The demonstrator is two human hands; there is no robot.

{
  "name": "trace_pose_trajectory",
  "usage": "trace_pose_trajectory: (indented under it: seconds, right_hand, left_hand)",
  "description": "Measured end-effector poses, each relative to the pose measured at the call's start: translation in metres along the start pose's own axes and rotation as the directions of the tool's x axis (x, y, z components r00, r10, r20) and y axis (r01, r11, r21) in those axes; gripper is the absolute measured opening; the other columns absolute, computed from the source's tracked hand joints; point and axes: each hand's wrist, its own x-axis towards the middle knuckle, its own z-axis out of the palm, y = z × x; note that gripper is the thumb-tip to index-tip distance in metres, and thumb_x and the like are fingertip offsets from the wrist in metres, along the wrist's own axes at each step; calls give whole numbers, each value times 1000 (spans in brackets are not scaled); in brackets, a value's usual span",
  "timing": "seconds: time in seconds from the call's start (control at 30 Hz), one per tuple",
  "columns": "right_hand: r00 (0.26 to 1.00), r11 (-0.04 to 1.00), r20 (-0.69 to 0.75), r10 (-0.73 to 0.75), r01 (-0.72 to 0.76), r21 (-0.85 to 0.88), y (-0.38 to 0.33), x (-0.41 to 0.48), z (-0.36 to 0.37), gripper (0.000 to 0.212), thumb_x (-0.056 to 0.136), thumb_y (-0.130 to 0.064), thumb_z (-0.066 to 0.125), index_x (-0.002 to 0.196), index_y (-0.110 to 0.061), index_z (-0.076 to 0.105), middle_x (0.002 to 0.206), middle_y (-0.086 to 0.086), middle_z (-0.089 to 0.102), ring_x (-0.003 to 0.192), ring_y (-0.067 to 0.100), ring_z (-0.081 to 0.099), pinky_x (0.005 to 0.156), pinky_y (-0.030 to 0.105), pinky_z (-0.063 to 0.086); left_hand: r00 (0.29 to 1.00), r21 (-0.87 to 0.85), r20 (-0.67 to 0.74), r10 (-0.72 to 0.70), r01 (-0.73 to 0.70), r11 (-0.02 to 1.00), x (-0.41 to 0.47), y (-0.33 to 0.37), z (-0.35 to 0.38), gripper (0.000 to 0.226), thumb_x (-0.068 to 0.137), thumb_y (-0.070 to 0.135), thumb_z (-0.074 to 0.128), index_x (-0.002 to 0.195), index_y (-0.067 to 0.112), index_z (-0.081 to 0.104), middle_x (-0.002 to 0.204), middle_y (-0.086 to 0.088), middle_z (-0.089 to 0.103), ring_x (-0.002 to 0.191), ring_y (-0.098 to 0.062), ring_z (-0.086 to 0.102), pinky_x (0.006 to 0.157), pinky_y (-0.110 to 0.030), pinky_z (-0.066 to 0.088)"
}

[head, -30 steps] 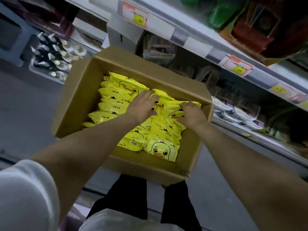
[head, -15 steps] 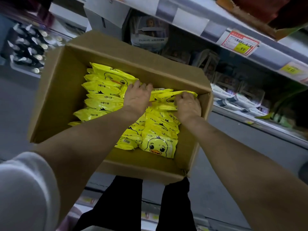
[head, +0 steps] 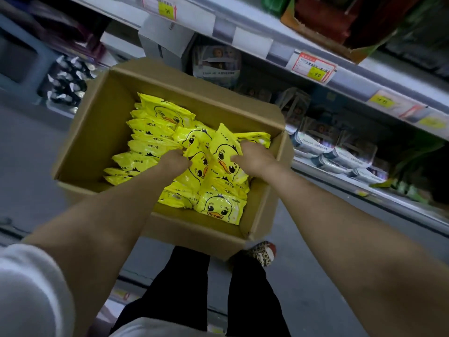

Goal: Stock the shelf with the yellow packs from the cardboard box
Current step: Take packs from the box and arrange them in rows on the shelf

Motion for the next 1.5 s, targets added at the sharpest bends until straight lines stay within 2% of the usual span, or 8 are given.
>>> trace_pose_trajectory:
  seconds: [0.1, 0.23, 0.4, 0.53, 0.7, 0.8, 0.93, 1.5]
  right_hand:
    - [999, 996, -20, -46, 47, 75, 9, -32, -20, 40, 98, -42, 55, 115, -5, 53, 116, 14, 60, 109, 32, 55, 73, 33, 37]
    - [992, 981, -84, -89, 102, 164, 38, -81, -52, 45, 90, -46, 66, 113, -7, 64, 108, 8, 67, 104, 27, 62, 78, 33, 46]
    - [974, 962, -189, -125, 166, 219, 80, -154, -98, 33, 79, -42, 79, 102, -20, 69, 101, 1, 71, 97, 19, 65, 73, 24, 42]
    - [940, 973, -317, -124, 177, 146, 116, -201, -138, 42, 73, -45, 81, 98, -14, 67, 98, 2, 70, 90, 23, 64, 74, 33, 50]
    - [850, 978, -501, -164, 206, 30, 156, -264, -195, 38, 71, -44, 83, 94, -19, 66, 98, 1, 70, 94, 23, 63, 70, 32, 44]
    - [768, 976, -611, -191, 218, -31, 173, -305, -231, 32, 71, -40, 84, 90, -24, 64, 88, -3, 63, 88, 23, 60, 67, 33, 41]
    - [692, 970, -694, -198, 240, -37, 190, -349, -274, 31, 71, -36, 85, 93, -31, 64, 91, -5, 64, 85, 18, 55, 69, 31, 41]
    - [531, 934, -830, -170, 355, 35, 200, -367, -398, 22, 74, -22, 85, 85, -30, 67, 71, -18, 64, 63, -1, 58, 48, 13, 38]
  left_hand:
    - [999, -182, -39, 9, -16, 983, -41, 8, 6, 30, 94, 17, 56, 118, -2, 56, 112, -20, 58, 95, -33, 55, 70, -34, 48]
    - [992, -320, -67, 105, -121, 940, -99, 32, 19, 63, 94, 34, 61, 143, 2, 40, 145, -13, 44, 130, -33, 44, 99, -39, 40]
    - [985, -519, 0, 171, -146, 843, -176, 78, 43, 89, 80, 39, 77, 150, 9, 30, 151, -8, 38, 134, -30, 42, 92, -35, 41]
    - [958, -374, 21, 286, -258, 891, -220, 116, 41, 48, 70, 30, 86, 111, 18, 66, 106, -1, 72, 104, -28, 65, 77, -33, 44]
    - [918, -290, 55, 393, -362, 886, -284, 184, 17, 40, 78, 3, 79, 113, 7, 61, 102, -16, 72, 73, -22, 71, 50, -31, 57]
    - [888, -185, 40, 459, -445, 876, -317, 222, -3, 40, 78, -6, 75, 114, 3, 62, 97, -17, 73, 72, -26, 73, 57, -40, 60]
    - [819, 28, -31, 573, -572, 820, -360, 272, -31, 30, 77, -4, 77, 103, 6, 66, 79, -8, 73, 54, -15, 69, 46, -27, 55]
    - [704, 278, -64, 707, -668, 690, -383, 415, -134, 40, 72, 4, 82, 106, 18, 67, 99, -8, 74, 87, -27, 72, 86, -46, 57]
